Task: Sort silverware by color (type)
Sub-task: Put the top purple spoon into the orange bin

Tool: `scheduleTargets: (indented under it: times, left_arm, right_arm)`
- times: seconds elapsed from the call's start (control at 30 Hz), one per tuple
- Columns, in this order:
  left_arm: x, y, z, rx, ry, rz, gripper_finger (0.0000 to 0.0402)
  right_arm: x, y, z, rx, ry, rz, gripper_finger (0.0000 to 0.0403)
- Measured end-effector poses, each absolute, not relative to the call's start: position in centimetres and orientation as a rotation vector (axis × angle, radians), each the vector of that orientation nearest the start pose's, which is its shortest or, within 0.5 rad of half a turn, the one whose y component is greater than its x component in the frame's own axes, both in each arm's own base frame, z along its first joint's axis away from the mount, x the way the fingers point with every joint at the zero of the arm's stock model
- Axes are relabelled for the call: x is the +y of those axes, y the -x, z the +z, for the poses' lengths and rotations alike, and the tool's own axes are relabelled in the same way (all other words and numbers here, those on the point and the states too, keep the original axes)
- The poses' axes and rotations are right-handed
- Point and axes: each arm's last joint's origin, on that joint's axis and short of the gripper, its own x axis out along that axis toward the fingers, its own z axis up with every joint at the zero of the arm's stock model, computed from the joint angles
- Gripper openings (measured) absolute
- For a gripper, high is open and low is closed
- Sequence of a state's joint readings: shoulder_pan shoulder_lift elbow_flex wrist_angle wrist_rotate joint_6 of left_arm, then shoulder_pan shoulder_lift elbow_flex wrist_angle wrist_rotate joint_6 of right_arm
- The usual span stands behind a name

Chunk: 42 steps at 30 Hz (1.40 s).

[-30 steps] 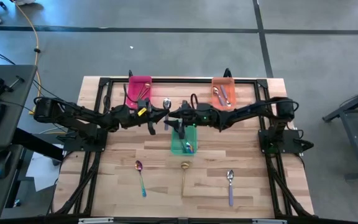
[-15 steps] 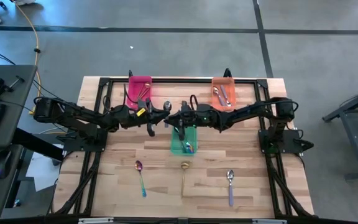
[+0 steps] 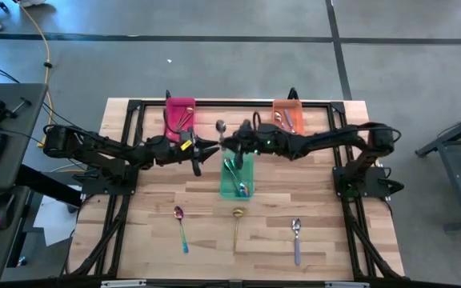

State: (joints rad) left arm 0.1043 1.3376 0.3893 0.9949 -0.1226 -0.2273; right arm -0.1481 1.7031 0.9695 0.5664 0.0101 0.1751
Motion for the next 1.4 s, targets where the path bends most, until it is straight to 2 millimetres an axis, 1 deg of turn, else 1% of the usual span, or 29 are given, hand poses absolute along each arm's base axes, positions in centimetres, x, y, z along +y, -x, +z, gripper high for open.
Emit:
scheduleTargets:
  times: [0.1, 0.2, 0.3, 0.37, 0.47, 0.53, 0.63, 0.73, 0.83, 0.93, 1.07, 1.23, 1.4]
  left_arm:
    - [2.9, -24.5, 19.7, -0.032, 0.206, 0.231, 0.0111]
    - [2.9, -24.5, 19.5, -0.009, 0.205, 0.238, 0.0113]
    - [2.9, -24.5, 19.2, 0.014, 0.205, 0.240, 0.0112]
    - [2.9, -24.5, 19.1, 0.030, 0.204, 0.240, 0.0111]
    - [2.9, -24.5, 19.1, 0.035, 0.204, 0.241, 0.0111]
    - [2.9, -24.5, 19.0, 0.036, 0.204, 0.241, 0.0111]
    - [2.9, -24.5, 19.0, 0.037, 0.204, 0.240, 0.0111]
    - [2.9, -24.5, 19.0, 0.039, 0.205, 0.239, 0.0111]
    - [2.9, -24.5, 19.0, 0.039, 0.205, 0.238, 0.0111]
    - [2.9, -24.5, 19.0, 0.043, 0.205, 0.239, 0.0111]
    - [2.9, -24.5, 18.9, 0.050, 0.204, 0.240, 0.0111]
    - [2.9, -24.5, 18.9, 0.054, 0.204, 0.240, 0.0111]
    - [2.9, -24.5, 18.9, 0.054, 0.204, 0.240, 0.0111]
  right_arm:
    - [-6.5, -35.3, 24.5, 0.202, -0.188, -0.246, 0.0005]
    - [-7.6, -33.1, 25.9, 0.291, -0.191, -0.350, 0.0005]
    - [-8.9, -30.2, 27.2, 0.390, -0.222, -0.459, 0.0005]
    - [-10.0, -28.1, 27.6, 0.459, -0.260, -0.538, 0.0005]
    - [-11.9, -25.6, 27.5, 0.565, -0.305, -0.664, 0.0004]
    - [-13.4, -24.2, 26.8, 0.653, -0.326, -0.743, 0.0004]
    - [-15.8, -22.8, 25.1, 0.774, -0.351, -0.827, 0.0004]
    - [-17.8, -22.1, 23.1, 0.883, -0.372, -0.873, 0.0003]
    - [-19.3, -21.9, 21.2, 0.971, -0.392, -0.884, 0.0003]
    - [-20.2, -21.9, 19.3, 1.039, -0.414, -0.889, 0.0003]
    - [-20.9, -22.0, 17.3, 1.111, -0.444, -0.889, 0.0003]
    - [-21.2, -22.1, 16.0, 1.157, -0.455, -0.881, 0.0015]
    - [-21.2, -22.1, 16.0, 1.155, -0.458, -0.884, 0.0043]
